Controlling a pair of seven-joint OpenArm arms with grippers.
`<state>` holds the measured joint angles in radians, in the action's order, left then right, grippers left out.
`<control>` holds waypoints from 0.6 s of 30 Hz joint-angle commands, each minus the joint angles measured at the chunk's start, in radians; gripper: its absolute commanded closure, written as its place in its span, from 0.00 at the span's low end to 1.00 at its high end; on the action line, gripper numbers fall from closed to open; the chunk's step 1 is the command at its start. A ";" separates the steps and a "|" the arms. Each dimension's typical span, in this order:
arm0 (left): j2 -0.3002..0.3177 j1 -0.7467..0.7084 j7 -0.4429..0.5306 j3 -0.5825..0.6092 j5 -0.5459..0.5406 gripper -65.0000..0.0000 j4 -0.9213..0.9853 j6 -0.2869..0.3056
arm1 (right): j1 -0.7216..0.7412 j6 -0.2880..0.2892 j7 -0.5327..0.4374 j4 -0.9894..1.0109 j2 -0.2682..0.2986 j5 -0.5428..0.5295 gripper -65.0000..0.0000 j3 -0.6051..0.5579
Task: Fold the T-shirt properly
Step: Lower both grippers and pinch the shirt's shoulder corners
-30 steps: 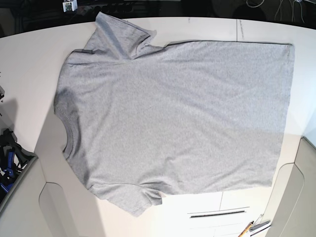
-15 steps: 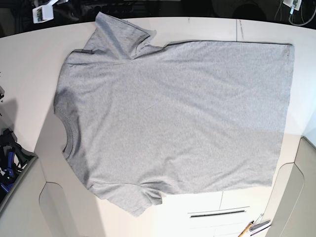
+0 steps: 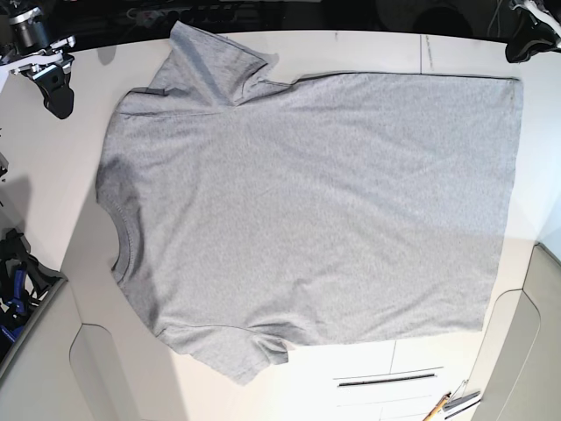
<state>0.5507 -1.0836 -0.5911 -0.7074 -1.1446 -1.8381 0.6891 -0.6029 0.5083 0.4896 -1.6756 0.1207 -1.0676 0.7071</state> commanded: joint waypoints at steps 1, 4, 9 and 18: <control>0.009 -0.004 0.015 -0.011 -0.019 1.00 -0.009 0.009 | 0.024 0.004 -0.018 0.024 0.010 -0.014 1.00 0.014; 0.009 0.010 0.015 -0.011 -0.021 0.91 -0.010 0.009 | 0.089 0.004 -0.018 0.104 0.009 -0.013 1.00 0.015; 0.009 0.013 0.014 -0.011 -0.026 0.67 -0.010 0.009 | 0.098 0.004 -0.019 0.117 0.009 0.006 0.54 0.015; 0.010 0.023 0.013 -0.011 -0.042 0.65 -0.010 0.009 | 0.105 -0.039 -0.018 0.102 -0.039 0.087 0.48 -0.048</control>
<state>0.5491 -1.0519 -0.5930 -0.7071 -1.1671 -1.8381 0.6891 -0.4988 0.4557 0.4843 -1.5578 0.0765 -0.9642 0.6533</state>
